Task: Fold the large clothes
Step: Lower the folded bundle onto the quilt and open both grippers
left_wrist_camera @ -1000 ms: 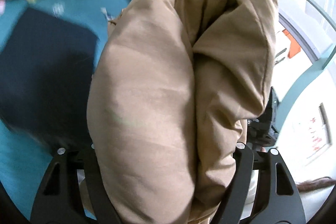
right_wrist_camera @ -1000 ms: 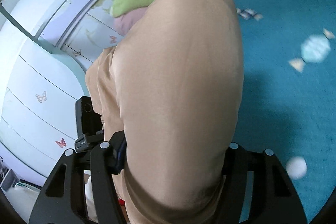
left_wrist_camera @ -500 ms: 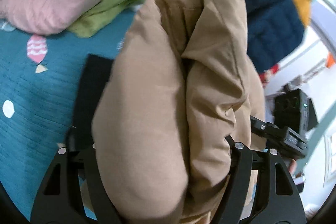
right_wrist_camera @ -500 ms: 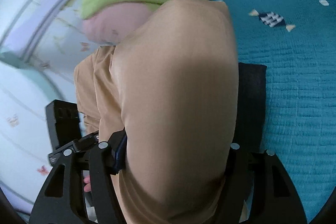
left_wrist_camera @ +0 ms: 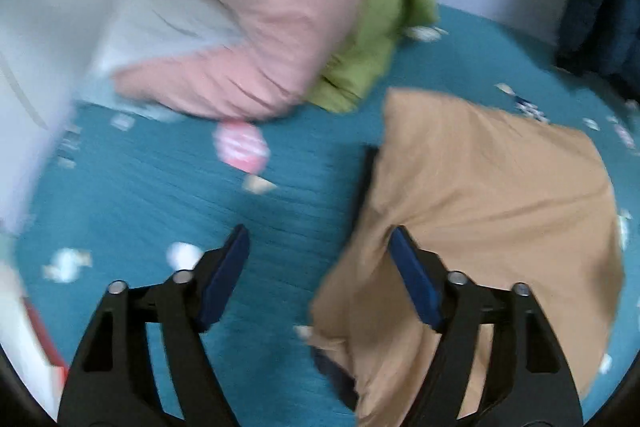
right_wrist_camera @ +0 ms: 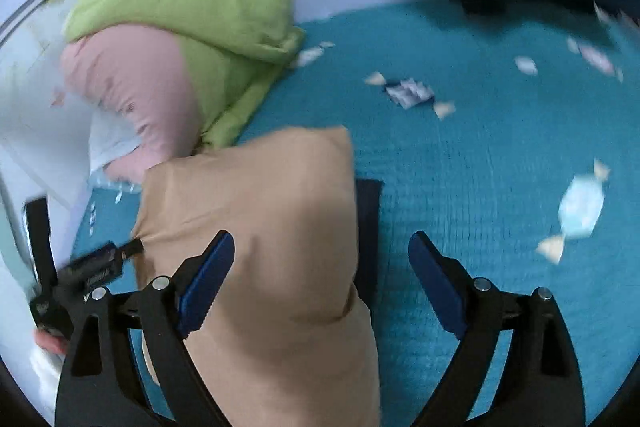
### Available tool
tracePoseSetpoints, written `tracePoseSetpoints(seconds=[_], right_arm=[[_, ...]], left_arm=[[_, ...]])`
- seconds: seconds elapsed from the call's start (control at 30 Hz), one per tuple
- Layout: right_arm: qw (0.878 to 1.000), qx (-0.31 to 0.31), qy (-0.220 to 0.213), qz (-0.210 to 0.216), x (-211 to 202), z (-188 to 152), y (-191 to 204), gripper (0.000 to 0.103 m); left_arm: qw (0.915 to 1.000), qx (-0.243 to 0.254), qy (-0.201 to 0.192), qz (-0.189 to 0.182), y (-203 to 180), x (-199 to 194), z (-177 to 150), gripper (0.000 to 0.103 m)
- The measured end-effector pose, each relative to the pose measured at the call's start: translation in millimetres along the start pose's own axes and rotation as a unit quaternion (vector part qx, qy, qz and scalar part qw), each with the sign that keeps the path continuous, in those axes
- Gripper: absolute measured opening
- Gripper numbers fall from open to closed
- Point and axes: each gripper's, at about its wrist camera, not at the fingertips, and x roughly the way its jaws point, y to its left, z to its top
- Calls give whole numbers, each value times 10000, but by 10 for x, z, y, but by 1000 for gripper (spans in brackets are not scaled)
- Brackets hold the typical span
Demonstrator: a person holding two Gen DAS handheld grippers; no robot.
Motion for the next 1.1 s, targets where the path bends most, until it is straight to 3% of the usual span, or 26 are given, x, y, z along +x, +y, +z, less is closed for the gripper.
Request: tracePoseSetpoints(seconds=[0.1,0.2,0.27,0.33,0.4,0.5,0.77,0.83,0.93,1.03,1.1], right_arm=[[9981,-568,-250,-11,-33,4,266,70],[9958,-898,-8,186,185,4,462,49],[9947,-999,128,214,301,-56,526,42],[9952,-910,301,219,399,-150,528,41],[9955,-856,334,234,409,-214,497,41],[9950,-917,368,158,405,-315,476,41],[9945,-896,520,144,353,-577,281,39],[9933,-995,591,6,311,-658,258,39],[9924,-901,831,-39,224,-810,92,39],[9943,-535,918,-128,112,-841,-25,40],[9959,-557,708,27,-19,-812,50,40]], left_arm=[[9991,-87,-422,-14,-125,-349,68,63],[9977,-69,-481,-469,-232,-360,129,54],[9966,-21,-518,-637,-346,-395,86,44],[9956,48,-477,-802,-442,-341,59,42],[9955,80,-254,-912,-527,-167,26,33],[9950,158,-39,-983,-619,0,-73,31],[9956,177,604,-699,-636,535,-426,27],[9960,230,593,-626,-576,536,-490,27],[9975,170,668,-139,-392,519,-582,28],[9971,15,742,-169,-231,381,-659,28],[9983,25,516,-253,-223,170,-679,28]])
